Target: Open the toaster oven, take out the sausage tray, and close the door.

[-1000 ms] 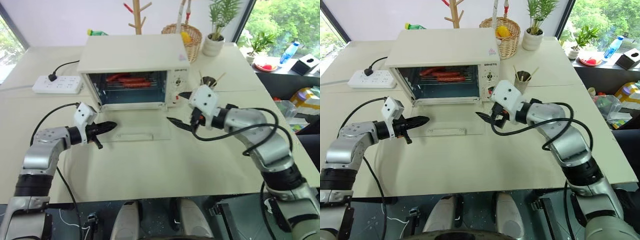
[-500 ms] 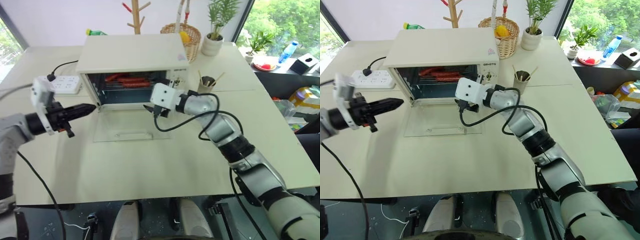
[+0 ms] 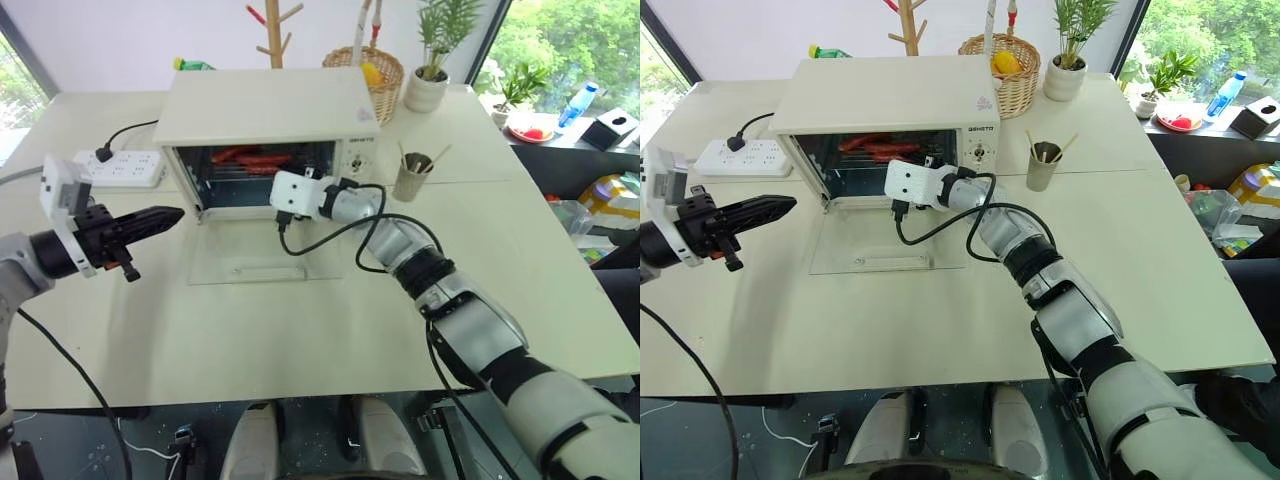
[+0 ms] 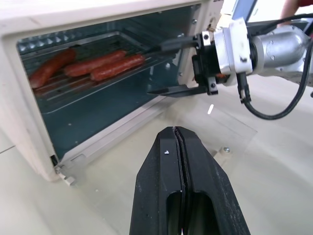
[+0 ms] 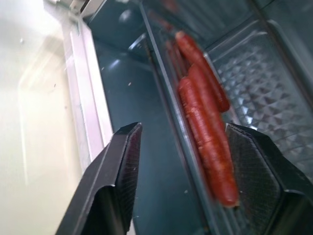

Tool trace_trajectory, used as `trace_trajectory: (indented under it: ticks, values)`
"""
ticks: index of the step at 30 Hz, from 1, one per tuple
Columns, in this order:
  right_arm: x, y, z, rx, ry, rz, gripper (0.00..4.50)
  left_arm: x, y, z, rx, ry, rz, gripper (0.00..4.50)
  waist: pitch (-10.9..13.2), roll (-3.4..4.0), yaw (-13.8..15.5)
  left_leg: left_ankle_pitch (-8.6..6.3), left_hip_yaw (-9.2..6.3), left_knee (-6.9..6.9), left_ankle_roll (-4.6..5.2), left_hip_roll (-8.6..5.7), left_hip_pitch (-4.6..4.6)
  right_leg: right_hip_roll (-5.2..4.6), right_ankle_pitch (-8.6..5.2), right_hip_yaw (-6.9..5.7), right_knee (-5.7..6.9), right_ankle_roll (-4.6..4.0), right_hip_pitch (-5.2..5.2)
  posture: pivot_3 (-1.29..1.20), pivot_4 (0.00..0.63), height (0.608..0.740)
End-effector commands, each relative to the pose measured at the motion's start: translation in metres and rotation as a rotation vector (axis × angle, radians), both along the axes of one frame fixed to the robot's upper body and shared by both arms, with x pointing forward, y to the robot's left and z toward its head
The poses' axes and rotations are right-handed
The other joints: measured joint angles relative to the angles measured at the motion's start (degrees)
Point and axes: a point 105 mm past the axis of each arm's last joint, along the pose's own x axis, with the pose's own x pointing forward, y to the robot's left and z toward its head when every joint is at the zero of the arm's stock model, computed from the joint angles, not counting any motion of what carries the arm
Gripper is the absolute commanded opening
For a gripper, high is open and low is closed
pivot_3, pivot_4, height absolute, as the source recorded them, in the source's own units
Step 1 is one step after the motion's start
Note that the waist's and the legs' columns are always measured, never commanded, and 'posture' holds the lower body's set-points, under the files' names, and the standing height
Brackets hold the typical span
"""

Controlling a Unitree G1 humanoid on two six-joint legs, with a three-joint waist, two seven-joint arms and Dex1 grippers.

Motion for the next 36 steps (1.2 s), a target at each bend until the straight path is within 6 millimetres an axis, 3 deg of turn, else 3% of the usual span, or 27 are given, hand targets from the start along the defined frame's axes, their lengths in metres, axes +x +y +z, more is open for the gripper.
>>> trace_trajectory:
  ticks: [1, 20, 26, 36]
  values:
    - [0.003, 0.006, 0.016, 0.021, -0.055, 0.011, 2.73, -0.006, 0.0, 0.013, 0.011, -0.052, -0.003, 0.0, 0.0, 0.0, -0.02, 0.0, 0.0, 0.0, 0.0, 0.0, 0.0, 0.0, 0.0, 0.0, 0.0, 0.0, 0.0, 0.0, 0.15, 0.74]
    - [0.021, 0.006, 0.009, -0.081, -0.129, -0.085, 2.73, 0.008, -0.007, 0.017, 0.024, -0.072, -0.033, 0.0, 0.0, 0.01, -1.27, 0.02, 0.01, -0.26, -0.04, -0.02, 0.03, -0.05, 0.0, 0.01, -0.03, -0.02, -0.06, 0.0, 0.15, 0.74]
    - [0.017, 0.012, 0.021, -0.039, -0.161, -0.051, 2.73, 0.008, -0.007, 0.02, 0.022, -0.081, -0.028, 0.0, 0.0, 0.0, -1.29, 0.07, 0.01, -0.44, -0.11, -0.03, 0.05, -0.04, -0.01, 0.01, -0.03, -0.02, -0.15, 0.0, 0.15, 0.74]
    - [0.015, 0.024, 0.008, -0.087, -0.161, -0.059, 2.73, 0.007, -0.008, 0.018, 0.017, -0.075, -0.025, 0.0, 0.0, 0.01, -1.33, 0.07, 0.01, -0.48, -0.11, -0.03, 0.05, -0.04, -0.02, 0.02, -0.02, -0.04, -0.18, 0.0, 0.15, 0.74]
